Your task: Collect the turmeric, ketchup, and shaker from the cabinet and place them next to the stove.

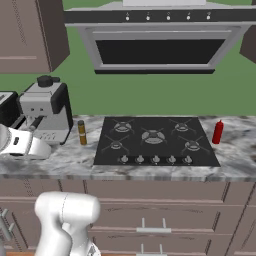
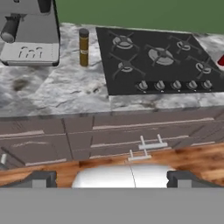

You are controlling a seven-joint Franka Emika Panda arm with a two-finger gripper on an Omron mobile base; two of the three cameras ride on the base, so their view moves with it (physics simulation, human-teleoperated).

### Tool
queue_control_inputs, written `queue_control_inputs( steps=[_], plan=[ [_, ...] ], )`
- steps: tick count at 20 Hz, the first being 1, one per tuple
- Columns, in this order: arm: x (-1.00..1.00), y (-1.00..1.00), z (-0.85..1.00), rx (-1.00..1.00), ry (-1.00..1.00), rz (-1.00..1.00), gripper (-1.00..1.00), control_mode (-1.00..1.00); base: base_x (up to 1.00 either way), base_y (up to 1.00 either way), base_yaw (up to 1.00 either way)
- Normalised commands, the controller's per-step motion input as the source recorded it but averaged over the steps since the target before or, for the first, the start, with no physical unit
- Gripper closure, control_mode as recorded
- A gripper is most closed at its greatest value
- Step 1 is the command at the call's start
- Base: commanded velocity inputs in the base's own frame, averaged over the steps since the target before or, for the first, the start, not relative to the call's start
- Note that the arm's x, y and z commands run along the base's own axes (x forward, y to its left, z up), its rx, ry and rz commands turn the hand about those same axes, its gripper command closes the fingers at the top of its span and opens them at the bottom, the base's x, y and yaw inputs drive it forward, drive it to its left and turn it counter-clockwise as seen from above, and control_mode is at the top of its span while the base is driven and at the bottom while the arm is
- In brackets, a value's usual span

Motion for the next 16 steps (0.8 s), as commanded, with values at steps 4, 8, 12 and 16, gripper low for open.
queue_control_inputs(
  steps=[4, 8, 12, 16],
  plan=[
    [-0.64, -0.02, -0.15, 0.0, -0.03, 0.09, -1.0, -1.0, 0.0, 0.0, 0.0],
    [-0.43, 0.14, -0.03, -0.04, 0.0, 0.06, -1.0, -1.0, 0.0, 0.0, 0.0],
    [-0.49, 0.02, 0.0, 0.0, 0.0, 0.09, -1.0, -1.0, 0.0, 0.0, 0.0],
    [-0.1, -0.01, 0.0, 0.03, 0.0, 0.24, -1.0, -1.0, 0.0, 0.0, 0.0]
  ],
)
